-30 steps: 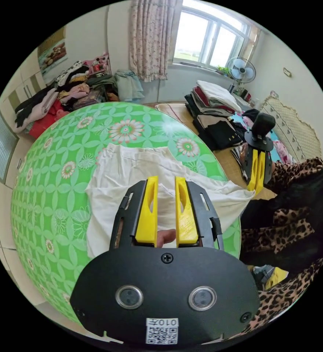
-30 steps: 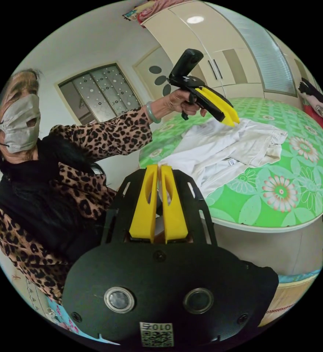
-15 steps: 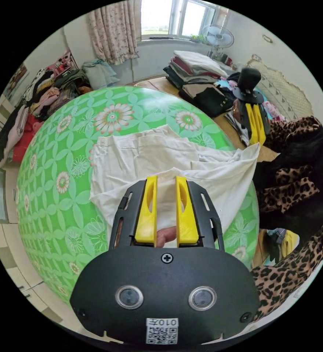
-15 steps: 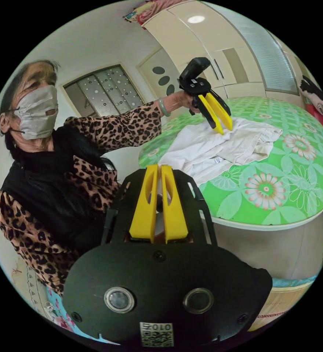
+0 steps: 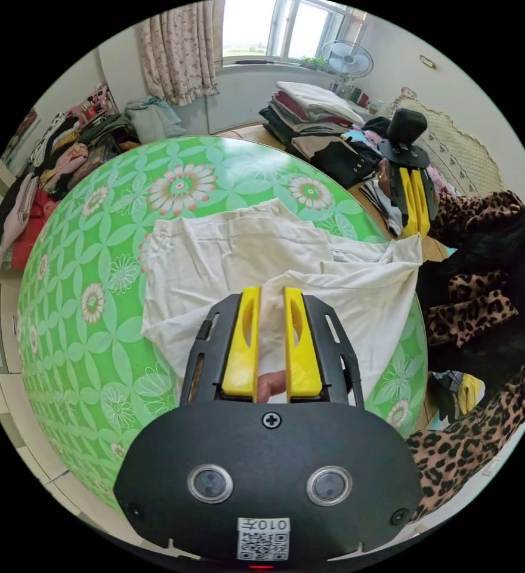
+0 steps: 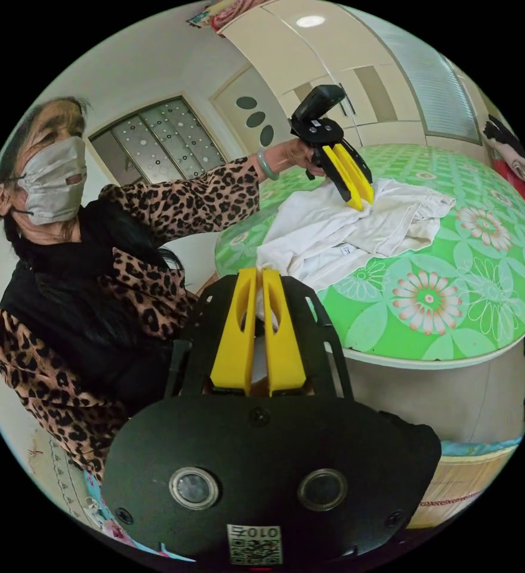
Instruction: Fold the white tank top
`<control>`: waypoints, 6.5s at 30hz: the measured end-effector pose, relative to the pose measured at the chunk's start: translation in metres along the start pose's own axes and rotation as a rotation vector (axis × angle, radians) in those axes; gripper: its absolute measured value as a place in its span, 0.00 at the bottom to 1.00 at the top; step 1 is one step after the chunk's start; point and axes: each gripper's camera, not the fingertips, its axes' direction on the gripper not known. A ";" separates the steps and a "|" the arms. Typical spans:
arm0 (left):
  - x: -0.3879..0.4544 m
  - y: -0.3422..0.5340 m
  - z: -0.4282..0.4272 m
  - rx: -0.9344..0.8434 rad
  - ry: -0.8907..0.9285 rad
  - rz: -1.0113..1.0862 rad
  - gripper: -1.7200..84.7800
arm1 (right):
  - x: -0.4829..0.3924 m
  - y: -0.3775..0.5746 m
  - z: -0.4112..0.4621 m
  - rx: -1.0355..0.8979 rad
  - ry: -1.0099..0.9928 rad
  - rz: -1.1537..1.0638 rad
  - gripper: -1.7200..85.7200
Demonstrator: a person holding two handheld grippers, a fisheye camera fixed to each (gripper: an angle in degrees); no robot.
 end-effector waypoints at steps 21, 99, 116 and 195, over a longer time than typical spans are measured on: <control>0.285 0.291 -0.022 0.142 -0.012 -0.193 0.03 | -0.087 -0.049 0.141 -0.480 -0.147 -0.248 0.07; 0.184 0.528 -0.088 0.203 -0.112 -1.012 0.02 | -0.075 -0.264 0.118 -0.666 0.398 0.134 0.04; 0.093 0.616 -0.128 0.670 -0.107 -1.292 0.03 | 0.123 -0.230 0.020 0.012 0.050 0.706 0.13; -0.008 0.646 -0.072 0.651 -0.065 -1.299 0.04 | 0.100 -0.228 -0.042 0.204 -0.174 0.197 0.07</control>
